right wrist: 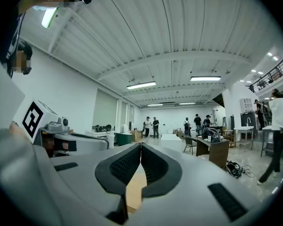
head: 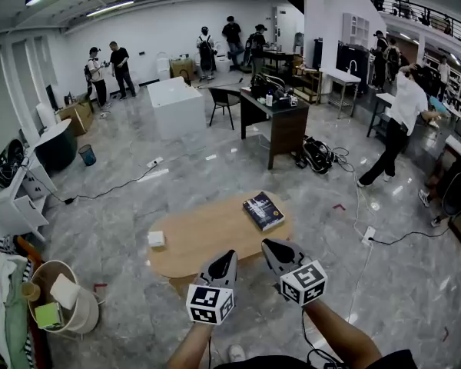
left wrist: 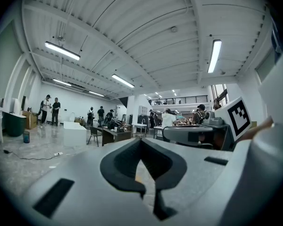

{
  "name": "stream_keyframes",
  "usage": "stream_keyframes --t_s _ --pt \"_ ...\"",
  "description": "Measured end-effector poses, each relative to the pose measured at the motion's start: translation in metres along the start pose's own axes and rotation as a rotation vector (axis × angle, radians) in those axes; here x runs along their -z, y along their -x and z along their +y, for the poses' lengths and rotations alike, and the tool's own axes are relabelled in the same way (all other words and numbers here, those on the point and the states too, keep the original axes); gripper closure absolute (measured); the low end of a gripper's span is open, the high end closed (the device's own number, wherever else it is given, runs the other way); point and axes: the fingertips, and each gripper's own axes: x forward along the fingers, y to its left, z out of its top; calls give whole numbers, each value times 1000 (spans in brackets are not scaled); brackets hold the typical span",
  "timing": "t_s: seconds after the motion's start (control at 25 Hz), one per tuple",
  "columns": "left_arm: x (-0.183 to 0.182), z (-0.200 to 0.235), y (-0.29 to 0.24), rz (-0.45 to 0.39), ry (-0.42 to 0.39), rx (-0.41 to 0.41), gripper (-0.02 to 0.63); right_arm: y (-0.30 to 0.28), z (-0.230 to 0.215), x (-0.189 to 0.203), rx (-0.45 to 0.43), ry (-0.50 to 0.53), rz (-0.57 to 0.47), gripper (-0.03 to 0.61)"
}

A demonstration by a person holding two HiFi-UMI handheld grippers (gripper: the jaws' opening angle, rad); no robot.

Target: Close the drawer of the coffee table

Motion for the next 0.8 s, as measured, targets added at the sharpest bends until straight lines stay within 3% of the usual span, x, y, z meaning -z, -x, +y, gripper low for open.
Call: stream_keyframes --t_s 0.8 --pt "-15 -90 61 -31 -22 -103 614 106 21 -21 -68 7 -47 560"
